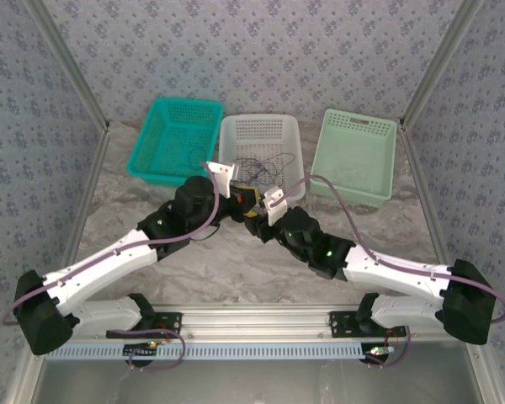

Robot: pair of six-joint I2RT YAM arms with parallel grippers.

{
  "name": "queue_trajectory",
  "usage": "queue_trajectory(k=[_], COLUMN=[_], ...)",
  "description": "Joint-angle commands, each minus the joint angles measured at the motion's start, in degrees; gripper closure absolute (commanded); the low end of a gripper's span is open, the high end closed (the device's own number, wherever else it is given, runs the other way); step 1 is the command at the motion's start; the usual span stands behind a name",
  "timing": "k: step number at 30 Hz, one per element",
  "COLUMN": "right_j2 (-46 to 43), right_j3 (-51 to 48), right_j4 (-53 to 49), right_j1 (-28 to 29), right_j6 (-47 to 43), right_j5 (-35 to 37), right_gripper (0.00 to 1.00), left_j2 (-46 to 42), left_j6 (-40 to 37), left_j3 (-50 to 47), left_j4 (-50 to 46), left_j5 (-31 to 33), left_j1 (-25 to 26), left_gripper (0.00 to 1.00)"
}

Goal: Untangle the cables

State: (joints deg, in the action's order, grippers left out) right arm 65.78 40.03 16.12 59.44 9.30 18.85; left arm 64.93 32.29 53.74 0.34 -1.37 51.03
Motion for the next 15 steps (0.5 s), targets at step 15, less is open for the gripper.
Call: queue_trajectory(k=[15], right_j2=[-4.23], right_j3=[-10.24], right_j4=[-4.91], right_j1=[-4.82], right_j6=[6.9], right_j5=[0.4], right_gripper=[0.64], left_j2=[-8.3], left_j6=[-0.24], left_j3=[1.96], left_j4=[1.17], left_j5=[4.16], left_j1=[-0.11], left_gripper=[1.0])
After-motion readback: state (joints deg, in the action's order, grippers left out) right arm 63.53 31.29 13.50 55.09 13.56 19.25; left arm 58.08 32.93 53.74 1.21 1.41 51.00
